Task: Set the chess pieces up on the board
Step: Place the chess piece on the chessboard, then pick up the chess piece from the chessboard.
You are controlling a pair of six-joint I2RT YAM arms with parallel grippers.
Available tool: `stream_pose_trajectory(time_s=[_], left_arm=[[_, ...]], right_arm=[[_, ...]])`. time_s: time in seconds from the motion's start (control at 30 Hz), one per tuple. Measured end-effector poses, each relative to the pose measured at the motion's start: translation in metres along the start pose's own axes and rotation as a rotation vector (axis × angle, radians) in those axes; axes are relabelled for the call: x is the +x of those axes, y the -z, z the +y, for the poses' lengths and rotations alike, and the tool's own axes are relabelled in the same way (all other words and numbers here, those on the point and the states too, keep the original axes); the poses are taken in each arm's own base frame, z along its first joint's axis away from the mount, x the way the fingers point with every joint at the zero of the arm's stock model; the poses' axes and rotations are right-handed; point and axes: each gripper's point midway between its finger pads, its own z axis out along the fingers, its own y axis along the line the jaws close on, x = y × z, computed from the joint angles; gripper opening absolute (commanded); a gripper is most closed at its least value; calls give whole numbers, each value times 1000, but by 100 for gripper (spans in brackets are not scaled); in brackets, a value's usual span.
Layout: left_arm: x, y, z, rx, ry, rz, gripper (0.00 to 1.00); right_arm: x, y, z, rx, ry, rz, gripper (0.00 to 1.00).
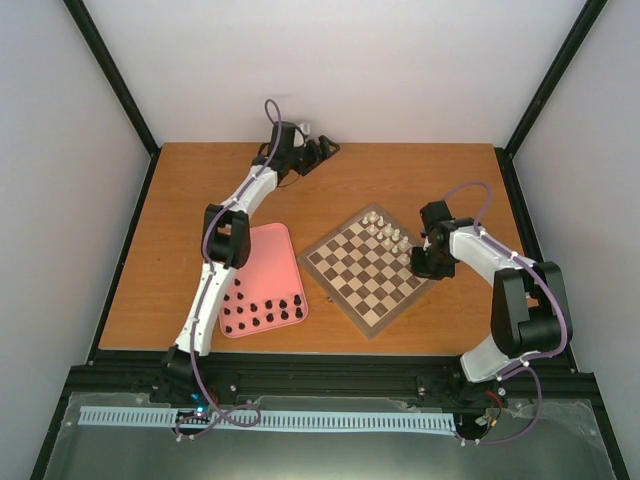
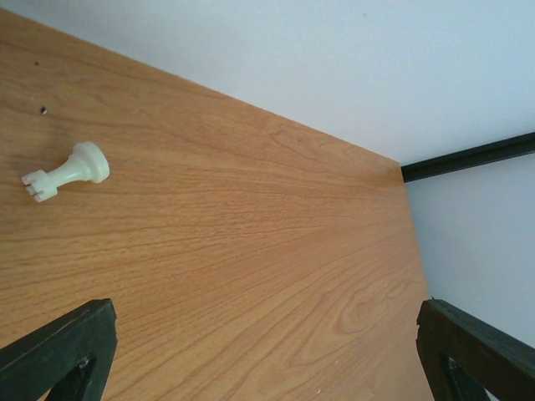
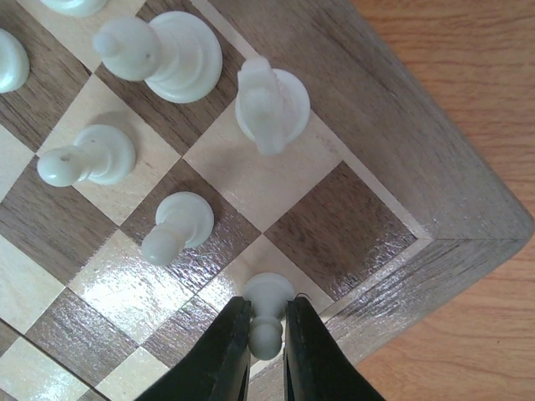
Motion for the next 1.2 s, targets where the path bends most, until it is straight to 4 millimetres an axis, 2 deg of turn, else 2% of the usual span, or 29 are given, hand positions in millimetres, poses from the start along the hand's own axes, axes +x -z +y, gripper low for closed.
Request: stream_pose_trajectory(time_s=[0.07,0.17,0.33,0.43,0.63,0.67,0.7,0.73,0.77,0.93,1.1,1.2], left_arm=[[-3,3,-3,2,-4,-5,100],[-6,7,-7,2,-10,-7,100],[-7,15,-7,-13,-11,5,100],[-10,21,-9,-17,-16,7,100],[-21,38,-20,-22,-32,0,100],[-23,42,-23,-23,-35,-2,100],[-26,47,-27,-24,-40,-5,100],[-29,52,-31,-26,-46,-8,100],[-32,58,-35,-30,-51,-10,100],[-51,105,-54,-79,-53,-21,100],[-76,176,-70,-165,-89,-68,100],[-80,226,-74,-256,-121,-94,100]], right_arm=[[0,0,0,-1,0,-1,17],[2,0,0,-3,0,2,32],[7,1,-2,3,3,16,36],[7,4,-2,2,3,13,42],[1,23,0,-8,10,-30,55],[-3,29,2,-13,12,-42,59],[-7,34,3,-16,13,-54,68],[-13,42,6,-22,16,-71,92],[-20,51,8,-30,18,-95,99],[-48,100,20,-71,36,-223,100],[-67,132,28,-100,51,-297,100],[-75,143,33,-118,57,-324,100]])
